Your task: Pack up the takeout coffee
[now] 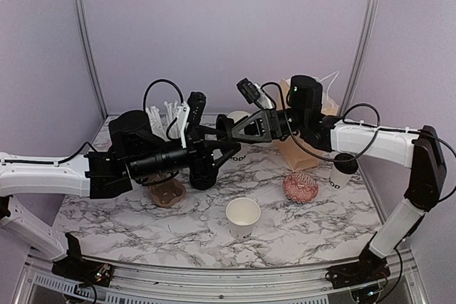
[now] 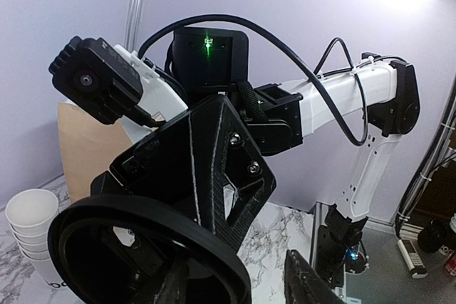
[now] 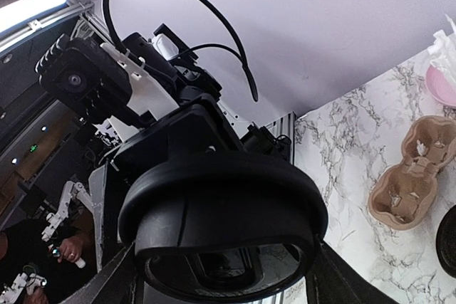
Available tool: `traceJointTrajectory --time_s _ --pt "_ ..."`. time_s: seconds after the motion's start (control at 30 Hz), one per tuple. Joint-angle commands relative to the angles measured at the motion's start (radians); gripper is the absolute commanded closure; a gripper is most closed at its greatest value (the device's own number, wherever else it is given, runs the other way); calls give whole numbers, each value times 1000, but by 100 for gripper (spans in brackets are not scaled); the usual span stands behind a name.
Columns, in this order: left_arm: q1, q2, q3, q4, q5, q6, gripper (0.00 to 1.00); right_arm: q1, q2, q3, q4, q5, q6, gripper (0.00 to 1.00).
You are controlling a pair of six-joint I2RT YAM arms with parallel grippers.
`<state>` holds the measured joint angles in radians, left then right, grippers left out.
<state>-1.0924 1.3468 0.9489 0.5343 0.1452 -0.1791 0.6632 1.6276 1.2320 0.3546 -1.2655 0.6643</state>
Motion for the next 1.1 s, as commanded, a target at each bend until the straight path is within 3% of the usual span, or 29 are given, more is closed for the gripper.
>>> traceJointTrajectory --time_s 0.0,0.17,0.27,0.4,0.6,1.07 --pt "-3 -35 -17 -25 -62 1 46 -22 -18 66 -174 36 -173 35" --pt "-3 -103 -58 -172 -84 2 35 -55 -41 145 -582 167 -556 34" --pt "-3 -173 -114 -242 -136 -5 33 -49 -58 191 -822 302 -855 34" --pt "-1 -243 -165 -370 -325 -30 33 -26 -78 196 -1013 456 -1055 33" --pt "0 -291 -214 -438 -484 -68 32 67 -113 165 -1161 649 -1229 32" --pt "2 -323 -264 -368 -529 -88 31 222 -56 97 -1206 856 -1287 33"
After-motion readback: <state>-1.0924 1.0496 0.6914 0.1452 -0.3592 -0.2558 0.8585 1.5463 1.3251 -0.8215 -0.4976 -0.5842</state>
